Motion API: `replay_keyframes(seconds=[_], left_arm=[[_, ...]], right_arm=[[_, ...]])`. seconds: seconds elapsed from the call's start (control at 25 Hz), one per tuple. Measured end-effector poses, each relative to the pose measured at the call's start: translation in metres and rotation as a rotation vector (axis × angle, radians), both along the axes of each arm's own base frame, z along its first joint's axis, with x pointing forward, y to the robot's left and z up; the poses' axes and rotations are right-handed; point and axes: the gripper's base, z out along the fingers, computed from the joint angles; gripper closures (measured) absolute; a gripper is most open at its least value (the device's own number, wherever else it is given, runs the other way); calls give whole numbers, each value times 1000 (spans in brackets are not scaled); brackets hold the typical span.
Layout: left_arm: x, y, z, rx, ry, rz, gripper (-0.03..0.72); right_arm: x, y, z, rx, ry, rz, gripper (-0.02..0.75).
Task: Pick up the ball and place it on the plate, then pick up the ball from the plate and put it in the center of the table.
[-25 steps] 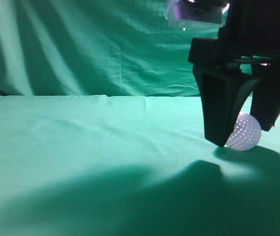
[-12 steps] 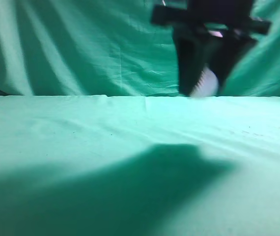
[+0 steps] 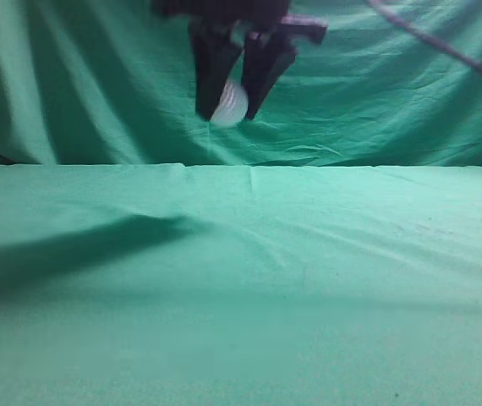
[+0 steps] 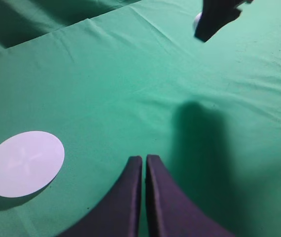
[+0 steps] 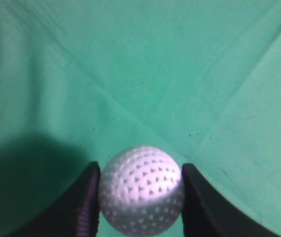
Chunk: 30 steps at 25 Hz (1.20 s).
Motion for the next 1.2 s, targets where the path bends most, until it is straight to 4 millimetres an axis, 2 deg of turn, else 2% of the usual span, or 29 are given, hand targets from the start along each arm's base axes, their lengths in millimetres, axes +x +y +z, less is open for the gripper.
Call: replay_keyframes(seconds=[0.16, 0.32, 0.52, 0.68, 0.76, 0.88, 0.92, 0.96, 1.04, 1.2], left_arm=[[0, 0, 0, 0, 0, 0, 688], [0, 0, 0, 0, 0, 0, 688], [0, 0, 0, 0, 0, 0, 688], [0, 0, 0, 0, 0, 0, 688], [0, 0, 0, 0, 0, 0, 688], [0, 0, 0, 0, 0, 0, 688], [0, 0, 0, -1, 0, 0, 688], [0, 0, 0, -1, 0, 0, 688], [0, 0, 0, -1, 0, 0, 688], [1, 0, 1, -4, -11, 5, 688]], right_arm=[[17, 19, -31, -13, 73, 1, 408], [17, 38, -48, -19, 88, 31, 408], [11, 53, -62, -21, 91, 64, 408], [13, 55, -62, -3, 69, 64, 408], [13, 56, -60, 3, 63, 64, 320], [14, 57, -49, -6, 75, 66, 186], [15, 58, -42, -8, 77, 68, 169], [15, 58, -34, -18, 90, 69, 186], [14, 58, -10, -23, 96, 74, 186], [9, 54, 56, 52, 21, 63, 488]])
